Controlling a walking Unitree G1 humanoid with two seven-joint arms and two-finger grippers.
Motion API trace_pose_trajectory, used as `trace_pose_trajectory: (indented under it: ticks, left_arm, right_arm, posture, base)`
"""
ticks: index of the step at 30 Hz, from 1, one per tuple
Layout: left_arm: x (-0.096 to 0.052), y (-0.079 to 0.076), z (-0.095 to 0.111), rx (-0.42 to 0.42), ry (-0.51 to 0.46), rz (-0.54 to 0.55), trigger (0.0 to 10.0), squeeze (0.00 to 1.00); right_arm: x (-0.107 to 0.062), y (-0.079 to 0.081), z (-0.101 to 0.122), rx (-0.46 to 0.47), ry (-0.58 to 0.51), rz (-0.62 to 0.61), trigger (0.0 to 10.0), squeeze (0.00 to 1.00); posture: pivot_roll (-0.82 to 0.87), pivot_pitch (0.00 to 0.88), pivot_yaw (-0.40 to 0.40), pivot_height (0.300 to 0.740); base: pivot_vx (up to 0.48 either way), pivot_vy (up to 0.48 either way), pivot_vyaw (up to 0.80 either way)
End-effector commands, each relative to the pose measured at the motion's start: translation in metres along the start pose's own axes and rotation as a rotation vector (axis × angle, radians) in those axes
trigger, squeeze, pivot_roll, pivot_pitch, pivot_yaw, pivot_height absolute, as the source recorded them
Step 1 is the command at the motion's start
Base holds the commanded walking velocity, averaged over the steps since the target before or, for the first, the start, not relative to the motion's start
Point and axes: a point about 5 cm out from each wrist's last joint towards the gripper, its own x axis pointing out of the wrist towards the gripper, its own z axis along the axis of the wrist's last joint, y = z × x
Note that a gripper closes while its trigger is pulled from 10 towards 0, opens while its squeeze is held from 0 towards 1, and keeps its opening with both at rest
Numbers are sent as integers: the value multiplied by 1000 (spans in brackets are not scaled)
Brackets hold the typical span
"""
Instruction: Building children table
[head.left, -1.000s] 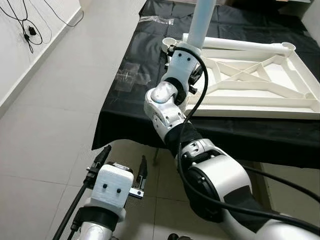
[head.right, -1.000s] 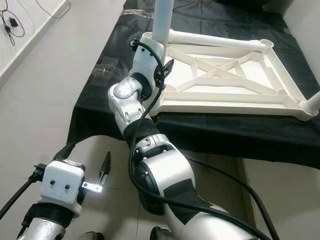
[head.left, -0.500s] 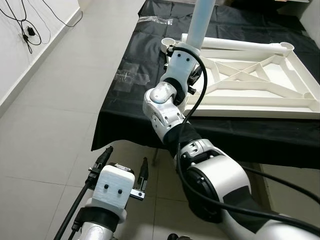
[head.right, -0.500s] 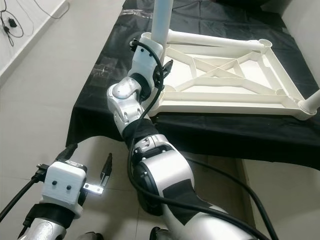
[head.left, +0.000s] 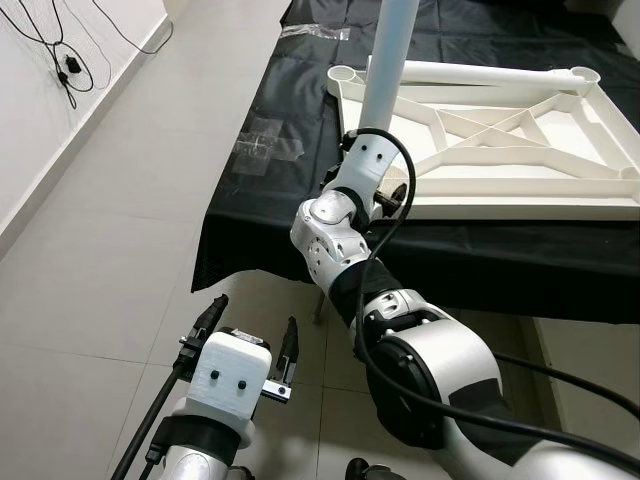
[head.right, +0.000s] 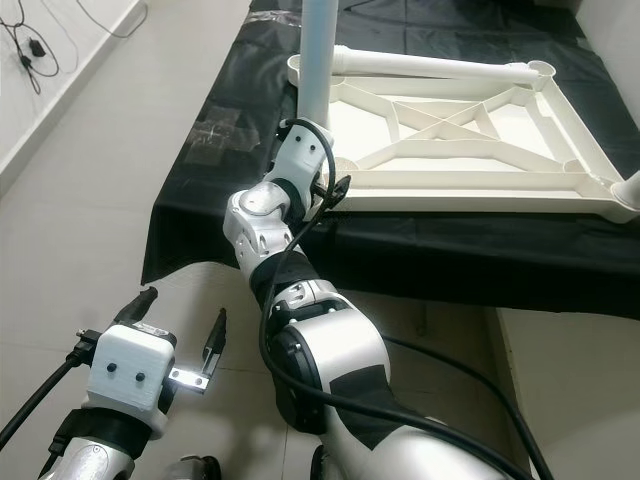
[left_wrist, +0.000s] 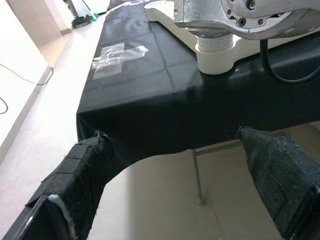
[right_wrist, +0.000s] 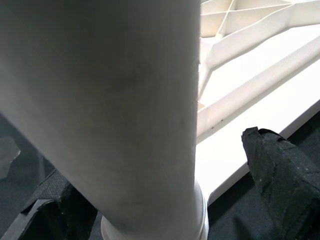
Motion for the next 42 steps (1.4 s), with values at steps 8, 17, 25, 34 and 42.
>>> trace_pose_trajectory:
  ticks: [8, 17, 25, 34, 42]
  left_arm:
    - [1, -6, -4, -1, 10, -24, 10000, 0]
    - [4, -7, -6, -1, 4, -25, 10000, 0]
    - [4, -6, -6, 3, 1, -19, 10000, 0]
    - [5, -5, -8, 5, 3, -12, 10000, 0]
    - [7, -3, -9, -11, 1, 4, 10000, 0]
  right_arm:
    - [-18, 9, -21, 18, 37, 127, 10000, 0]
    - [-21, 10, -29, 1, 50, 206, 10000, 0]
    - [-28, 14, -37, -5, 65, 313, 10000, 1000]
    - [-36, 17, -44, -5, 74, 456, 10000, 667]
    - [-30, -1, -55, -39, 85, 515, 10000, 0]
  posture:
    - [187, 218, -30, 740]
    - [175, 193, -30, 740]
    - [173, 181, -34, 740]
    - [170, 174, -32, 740]
    - [169, 170, -30, 740]
  base:
    - [0, 0, 0]
    - [0, 0, 0]
    - [0, 0, 0]
    - [0, 0, 0]
    - [0, 0, 0]
